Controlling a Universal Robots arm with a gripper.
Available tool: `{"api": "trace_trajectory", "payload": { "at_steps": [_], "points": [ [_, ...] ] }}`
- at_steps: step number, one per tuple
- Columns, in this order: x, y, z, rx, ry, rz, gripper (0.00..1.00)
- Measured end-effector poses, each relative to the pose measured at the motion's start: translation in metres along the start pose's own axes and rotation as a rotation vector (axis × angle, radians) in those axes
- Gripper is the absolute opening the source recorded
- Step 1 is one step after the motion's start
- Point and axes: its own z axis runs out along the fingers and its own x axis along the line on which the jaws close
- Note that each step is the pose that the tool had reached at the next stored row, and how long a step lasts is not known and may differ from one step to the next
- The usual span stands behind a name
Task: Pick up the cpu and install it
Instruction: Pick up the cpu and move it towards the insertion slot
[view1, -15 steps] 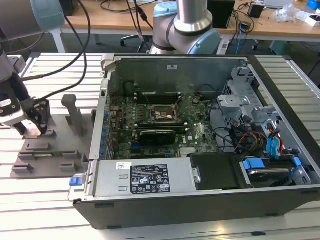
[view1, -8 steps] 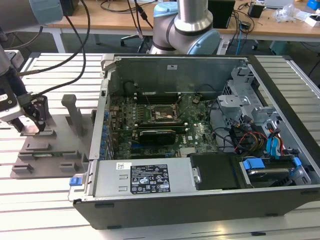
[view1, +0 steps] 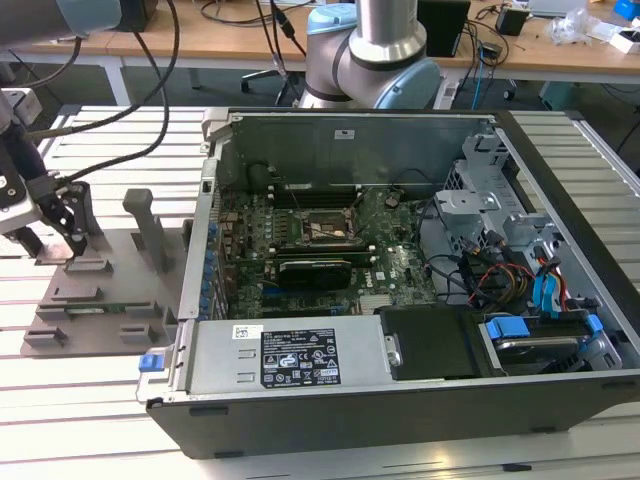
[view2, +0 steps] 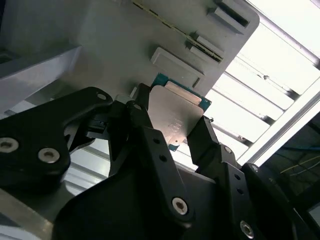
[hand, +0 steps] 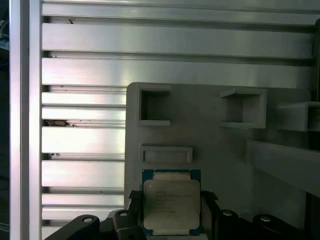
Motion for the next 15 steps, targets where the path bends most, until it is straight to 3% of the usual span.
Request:
{"api": "trace_trajectory", "payload": {
  "at_steps": [5,15],
  "points": [
    [-0.0004,-0.0004,-0.016,0.0,0.0,0.0,0.55],
    [-0.001,-0.0009,-0.0335,-0.0001,0.0,0.0,0.55]
  ]
}}
